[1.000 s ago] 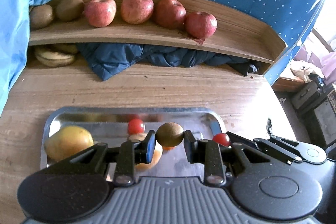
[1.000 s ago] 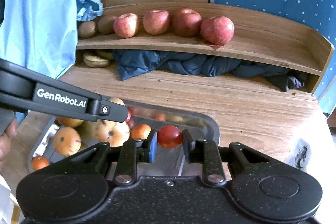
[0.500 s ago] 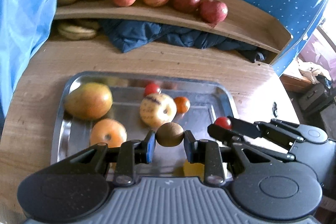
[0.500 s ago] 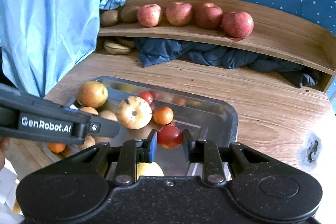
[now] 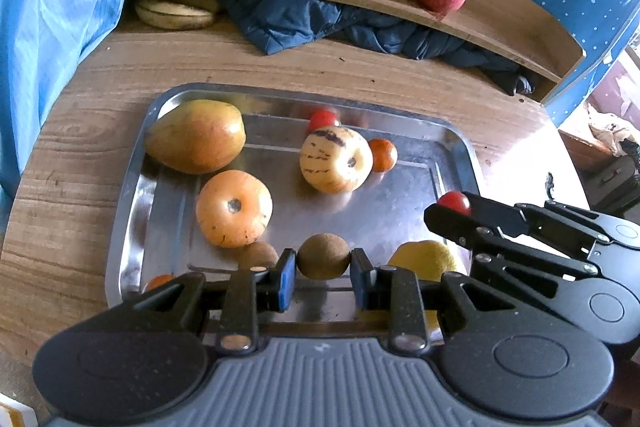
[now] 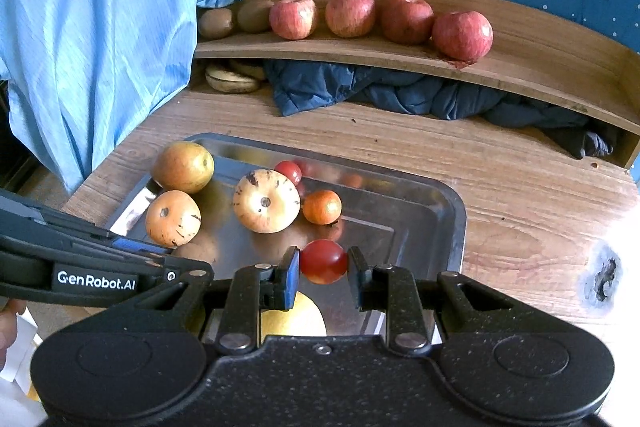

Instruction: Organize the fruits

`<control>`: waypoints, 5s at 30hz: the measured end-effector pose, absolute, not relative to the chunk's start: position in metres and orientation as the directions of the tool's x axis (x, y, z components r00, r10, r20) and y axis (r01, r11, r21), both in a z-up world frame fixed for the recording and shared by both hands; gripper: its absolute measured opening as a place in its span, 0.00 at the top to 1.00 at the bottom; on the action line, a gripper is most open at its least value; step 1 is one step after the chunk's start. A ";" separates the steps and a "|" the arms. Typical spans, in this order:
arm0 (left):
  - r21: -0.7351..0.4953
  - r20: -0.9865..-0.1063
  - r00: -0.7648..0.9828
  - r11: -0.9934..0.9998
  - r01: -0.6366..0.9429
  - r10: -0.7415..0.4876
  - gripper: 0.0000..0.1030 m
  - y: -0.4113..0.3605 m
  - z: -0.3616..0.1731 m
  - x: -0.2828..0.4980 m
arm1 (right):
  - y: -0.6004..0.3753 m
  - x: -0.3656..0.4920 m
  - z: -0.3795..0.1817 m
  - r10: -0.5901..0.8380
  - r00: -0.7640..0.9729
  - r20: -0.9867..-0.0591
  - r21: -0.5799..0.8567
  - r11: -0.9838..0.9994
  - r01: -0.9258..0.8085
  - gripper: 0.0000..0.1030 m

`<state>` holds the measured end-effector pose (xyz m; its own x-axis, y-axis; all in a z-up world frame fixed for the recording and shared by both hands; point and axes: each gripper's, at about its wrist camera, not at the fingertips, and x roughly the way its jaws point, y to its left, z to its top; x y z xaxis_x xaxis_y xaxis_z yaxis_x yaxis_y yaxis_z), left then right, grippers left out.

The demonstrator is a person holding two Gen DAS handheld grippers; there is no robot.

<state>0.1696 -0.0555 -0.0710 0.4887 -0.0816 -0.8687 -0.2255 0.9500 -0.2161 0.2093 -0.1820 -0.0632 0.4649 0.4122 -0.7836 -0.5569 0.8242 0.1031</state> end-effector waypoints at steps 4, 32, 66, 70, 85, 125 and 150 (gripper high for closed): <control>-0.211 -0.875 0.477 0.950 -0.230 -0.079 0.69 -0.055 -0.074 0.171 | -0.179 0.210 -0.065 0.413 0.457 -0.788 0.103 0.820 -0.563 0.74; -0.215 -0.884 0.460 0.946 -0.243 -0.083 0.69 -0.052 -0.080 0.176 | -0.167 0.218 -0.077 0.401 0.427 -0.810 0.099 0.813 -0.574 0.74; -0.218 -0.888 0.453 0.942 -0.256 -0.082 0.56 -0.050 -0.081 0.179 | -0.170 0.228 -0.082 0.346 0.455 -0.821 0.073 0.853 -0.517 0.58; -0.214 -0.886 0.457 0.941 -0.261 -0.075 0.47 -0.051 -0.080 0.179 | -0.173 0.227 -0.082 0.336 0.466 -0.819 0.068 0.862 -0.502 0.53; -0.220 -0.876 0.477 0.936 -0.275 -0.066 0.21 -0.048 -0.075 0.175 | -0.186 0.227 -0.073 0.322 0.515 -0.794 0.075 0.893 -0.444 0.21; -0.249 -0.835 0.547 0.927 -0.281 -0.058 0.00 -0.058 -0.048 0.149 | -0.246 0.207 -0.046 0.208 0.615 -0.760 0.095 0.973 -0.212 0.01; -0.147 -0.819 0.569 0.931 -0.335 0.076 0.00 -0.051 -0.021 0.116 | -0.242 0.184 -0.031 0.293 0.631 -0.718 0.155 0.951 -0.266 0.01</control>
